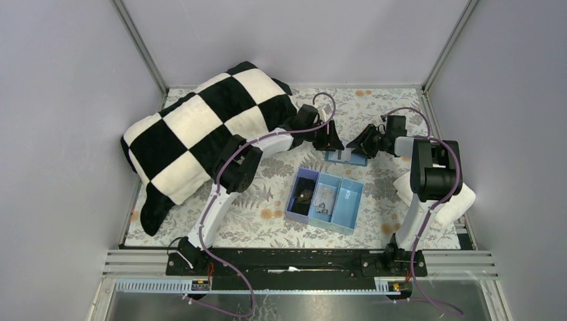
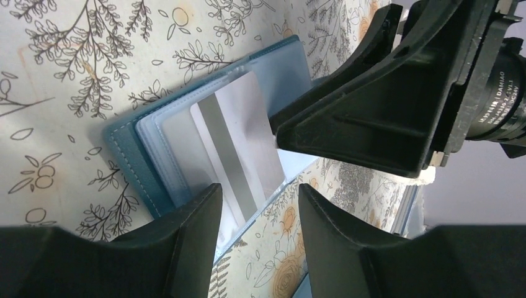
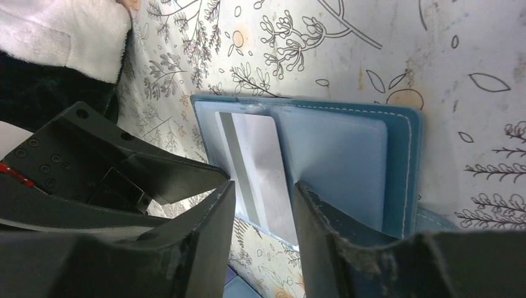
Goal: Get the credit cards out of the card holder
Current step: Remove the credit card from the card holder, then place the credit card in the storage box.
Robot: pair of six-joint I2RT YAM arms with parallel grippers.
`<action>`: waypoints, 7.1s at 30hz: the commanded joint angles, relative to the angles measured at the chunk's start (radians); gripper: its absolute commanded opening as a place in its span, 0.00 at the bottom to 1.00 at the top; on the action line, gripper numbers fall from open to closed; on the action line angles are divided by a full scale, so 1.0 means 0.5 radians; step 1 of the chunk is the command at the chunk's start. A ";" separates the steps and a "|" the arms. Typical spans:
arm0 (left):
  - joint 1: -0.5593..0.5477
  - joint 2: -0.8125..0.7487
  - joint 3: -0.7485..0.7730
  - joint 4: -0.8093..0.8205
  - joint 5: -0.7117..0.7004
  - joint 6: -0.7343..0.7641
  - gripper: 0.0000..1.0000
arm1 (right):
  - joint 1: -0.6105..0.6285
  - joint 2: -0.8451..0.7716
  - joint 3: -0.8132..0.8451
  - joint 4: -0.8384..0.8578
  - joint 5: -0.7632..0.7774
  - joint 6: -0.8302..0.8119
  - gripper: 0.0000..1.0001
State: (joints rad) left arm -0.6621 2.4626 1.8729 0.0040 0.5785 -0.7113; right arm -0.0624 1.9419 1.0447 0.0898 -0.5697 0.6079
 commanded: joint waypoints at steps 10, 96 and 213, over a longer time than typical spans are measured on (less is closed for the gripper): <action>-0.001 0.139 0.186 -0.357 -0.163 0.106 0.54 | -0.058 0.142 -0.032 -0.055 -0.002 -0.098 0.55; 0.032 -0.293 0.217 -0.376 -0.139 0.189 0.56 | -0.191 -0.925 -0.049 -0.587 0.364 -0.127 0.00; 0.155 -1.958 -0.934 -0.683 -0.624 0.474 0.65 | 1.954 -1.328 0.396 -1.618 2.658 0.230 0.99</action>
State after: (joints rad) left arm -0.5812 1.5715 1.2995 -0.2661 0.3477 -0.5877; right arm 0.9089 1.3705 1.1740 -0.7940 0.5396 0.8761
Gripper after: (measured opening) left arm 0.641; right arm 0.953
